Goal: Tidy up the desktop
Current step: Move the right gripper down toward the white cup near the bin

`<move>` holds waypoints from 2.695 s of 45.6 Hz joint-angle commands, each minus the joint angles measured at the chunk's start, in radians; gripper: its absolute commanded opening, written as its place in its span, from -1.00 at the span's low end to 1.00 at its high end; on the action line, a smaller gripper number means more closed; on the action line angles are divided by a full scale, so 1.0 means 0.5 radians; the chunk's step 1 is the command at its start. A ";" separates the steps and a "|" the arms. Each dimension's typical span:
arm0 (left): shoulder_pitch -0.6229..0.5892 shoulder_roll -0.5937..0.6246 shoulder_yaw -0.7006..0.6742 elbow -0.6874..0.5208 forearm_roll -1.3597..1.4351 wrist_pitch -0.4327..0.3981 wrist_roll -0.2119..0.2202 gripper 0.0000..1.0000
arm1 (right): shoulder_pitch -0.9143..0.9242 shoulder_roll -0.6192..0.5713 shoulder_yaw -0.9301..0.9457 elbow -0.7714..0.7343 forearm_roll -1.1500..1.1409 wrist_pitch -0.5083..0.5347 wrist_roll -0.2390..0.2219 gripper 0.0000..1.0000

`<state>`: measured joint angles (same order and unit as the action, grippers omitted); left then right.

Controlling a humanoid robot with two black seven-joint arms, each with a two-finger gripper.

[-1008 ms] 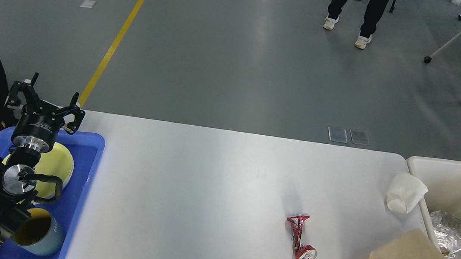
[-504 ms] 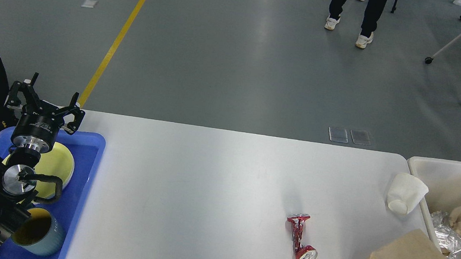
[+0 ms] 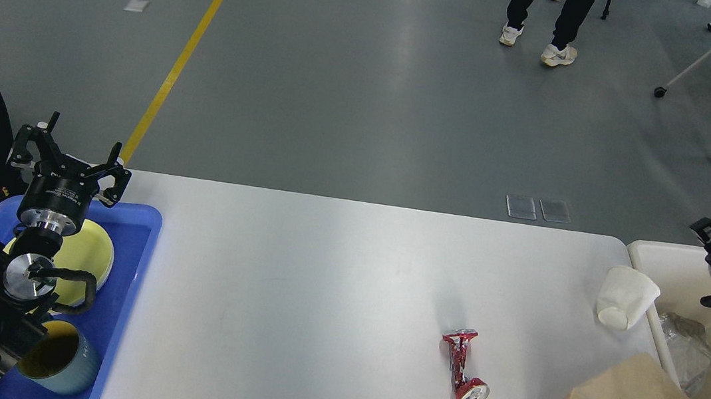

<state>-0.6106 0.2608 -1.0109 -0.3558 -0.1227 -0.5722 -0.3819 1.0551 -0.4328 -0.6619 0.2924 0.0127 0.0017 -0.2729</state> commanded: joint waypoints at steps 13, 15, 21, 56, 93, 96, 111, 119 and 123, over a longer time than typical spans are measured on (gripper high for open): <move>0.000 0.000 0.000 0.000 0.000 0.000 0.000 0.93 | 0.988 -0.012 -0.686 1.415 -0.035 0.183 0.009 1.00; 0.000 0.000 0.000 0.003 0.000 0.000 0.000 0.93 | 1.053 -0.012 -0.689 1.467 -0.028 0.281 0.009 1.00; 0.000 0.000 0.000 0.000 0.000 0.000 0.000 0.93 | 1.206 0.028 -0.701 1.495 -0.004 0.671 0.009 1.00; 0.000 0.000 0.000 0.000 0.000 0.000 0.000 0.93 | 1.069 0.083 -0.891 1.205 -0.001 0.611 0.003 1.00; 0.000 0.000 0.000 0.000 0.000 0.000 0.000 0.93 | -0.386 0.341 -0.035 -0.131 -0.001 -0.013 0.018 1.00; 0.000 0.000 0.000 0.000 0.000 0.000 0.000 0.93 | -0.386 0.347 -0.035 -0.146 0.002 -0.043 0.021 0.99; 0.000 0.000 0.000 0.003 0.000 0.000 0.000 0.93 | -0.444 0.399 -0.032 -0.149 0.002 -0.166 0.021 0.30; 0.000 0.000 0.000 0.000 0.000 0.000 0.000 0.93 | -0.450 0.415 -0.026 -0.149 0.002 -0.212 0.021 0.28; 0.000 0.000 0.000 0.000 0.000 0.000 0.000 0.93 | -0.460 0.427 0.001 -0.149 -0.001 -0.230 0.021 0.27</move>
<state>-0.6105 0.2608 -1.0109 -0.3558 -0.1227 -0.5722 -0.3820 0.8309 -0.2261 -0.6745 0.2178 0.0136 -0.1000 -0.2623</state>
